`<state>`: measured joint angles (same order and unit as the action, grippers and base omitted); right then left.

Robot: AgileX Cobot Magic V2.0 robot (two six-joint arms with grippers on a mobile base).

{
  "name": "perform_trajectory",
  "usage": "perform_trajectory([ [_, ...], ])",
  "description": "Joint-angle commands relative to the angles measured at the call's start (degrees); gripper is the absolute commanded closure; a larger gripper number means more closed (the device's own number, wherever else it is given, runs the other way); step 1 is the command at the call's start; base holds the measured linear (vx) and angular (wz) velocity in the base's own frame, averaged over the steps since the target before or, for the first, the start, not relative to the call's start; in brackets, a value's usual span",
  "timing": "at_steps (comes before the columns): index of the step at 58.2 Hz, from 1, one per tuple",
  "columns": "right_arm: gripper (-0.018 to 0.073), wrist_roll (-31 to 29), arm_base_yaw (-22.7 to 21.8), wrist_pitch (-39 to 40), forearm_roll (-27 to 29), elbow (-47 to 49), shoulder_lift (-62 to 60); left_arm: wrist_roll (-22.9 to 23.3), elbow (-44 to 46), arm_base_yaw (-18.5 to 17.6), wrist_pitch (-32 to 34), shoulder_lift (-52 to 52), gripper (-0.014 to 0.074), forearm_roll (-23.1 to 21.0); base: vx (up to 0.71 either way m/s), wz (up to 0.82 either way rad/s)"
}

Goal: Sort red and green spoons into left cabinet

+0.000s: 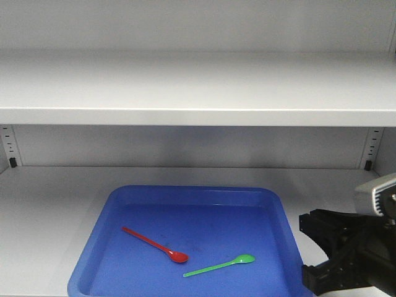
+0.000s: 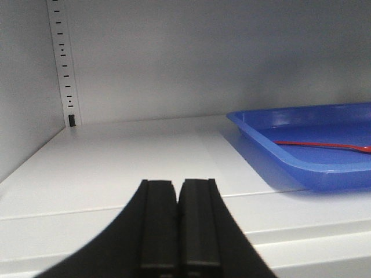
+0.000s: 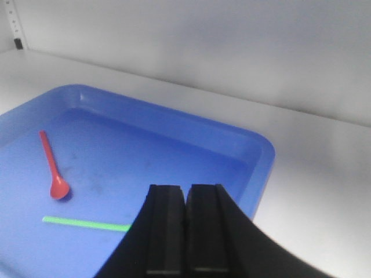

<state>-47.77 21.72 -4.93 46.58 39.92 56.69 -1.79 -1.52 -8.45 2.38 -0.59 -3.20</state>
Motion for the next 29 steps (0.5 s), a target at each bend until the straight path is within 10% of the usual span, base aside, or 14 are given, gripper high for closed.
perform_trajectory([
  [1, 0.0564, 21.79, -0.25, 1.80, -21.94, 1.67, -2.51, 0.58, -0.96, 0.17, 4.20, -1.11, 0.0596, -0.04, 0.00, 0.00],
  [13, 0.0564, 49.69, -7.98, -1.93, -44.66, 1.67, -6.67, 0.58, -0.96, 0.17, 4.20, -1.11, 0.0596, -0.04, 0.00, 0.00],
  [29, 0.0564, 51.78, -12.71, 7.29, -50.44, -5.06, -15.24, 0.58, -0.96, 0.17, 4.20, -1.11, 0.0596, -0.04, 0.00, 0.00],
])
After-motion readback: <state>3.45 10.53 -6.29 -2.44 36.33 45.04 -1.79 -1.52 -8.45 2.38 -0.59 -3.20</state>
